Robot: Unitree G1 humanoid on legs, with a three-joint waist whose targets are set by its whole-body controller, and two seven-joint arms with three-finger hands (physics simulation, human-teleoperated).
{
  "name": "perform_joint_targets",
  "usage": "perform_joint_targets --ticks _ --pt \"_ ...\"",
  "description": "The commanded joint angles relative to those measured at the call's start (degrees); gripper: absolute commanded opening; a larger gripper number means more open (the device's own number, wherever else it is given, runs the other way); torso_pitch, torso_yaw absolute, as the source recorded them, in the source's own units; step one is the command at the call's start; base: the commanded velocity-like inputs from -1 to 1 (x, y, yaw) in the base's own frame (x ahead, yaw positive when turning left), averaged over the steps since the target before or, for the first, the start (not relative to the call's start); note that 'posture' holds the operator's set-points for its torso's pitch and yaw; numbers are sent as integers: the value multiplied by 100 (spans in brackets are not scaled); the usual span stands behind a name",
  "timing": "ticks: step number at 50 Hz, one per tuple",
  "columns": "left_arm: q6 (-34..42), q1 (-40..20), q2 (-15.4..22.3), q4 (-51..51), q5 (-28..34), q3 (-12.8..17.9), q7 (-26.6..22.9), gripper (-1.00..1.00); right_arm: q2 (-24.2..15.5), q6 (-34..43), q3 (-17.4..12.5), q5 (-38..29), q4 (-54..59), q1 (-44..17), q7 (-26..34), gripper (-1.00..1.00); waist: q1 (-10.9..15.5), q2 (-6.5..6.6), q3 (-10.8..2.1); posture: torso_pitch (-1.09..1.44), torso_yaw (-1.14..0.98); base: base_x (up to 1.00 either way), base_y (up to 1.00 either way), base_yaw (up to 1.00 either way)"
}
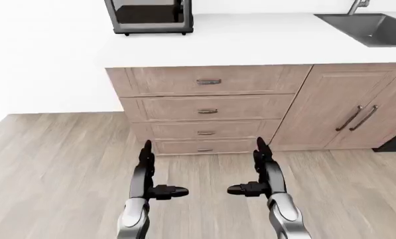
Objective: Open the toaster oven door.
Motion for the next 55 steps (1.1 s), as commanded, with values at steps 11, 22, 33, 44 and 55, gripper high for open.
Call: perform_joint_targets --ticks 11,22,33,44,55 --pt "-101 -159 27 -1084 325 -50 47 100 0 167 35 -157 -1218 -187 -152 100 46 -38 -441 0 0 0 0 0" --pt "1009 -238 9 -2607 468 -143 31 100 -63 909 -71 -145 -2219 -326 -168 100 51 -29 -520 0 0 0 0 0" --pt "2085 -814 142 -3552 581 25 -72 100 -118 2094 -187 -94 -3408 -638 -184 100 51 -33 -514 0 0 0 0 0" --pt "2729 -1171 216 -4052 590 129 -99 100 -186 2706 -276 5 -3959 -930 -261 100 57 -30 -461 0 0 0 0 0" --pt "3121 -1328 294 -4426 578 206 -119 100 -208 3002 -276 136 -4388 -1013 -235 100 47 12 -309 0 0 6 0 0"
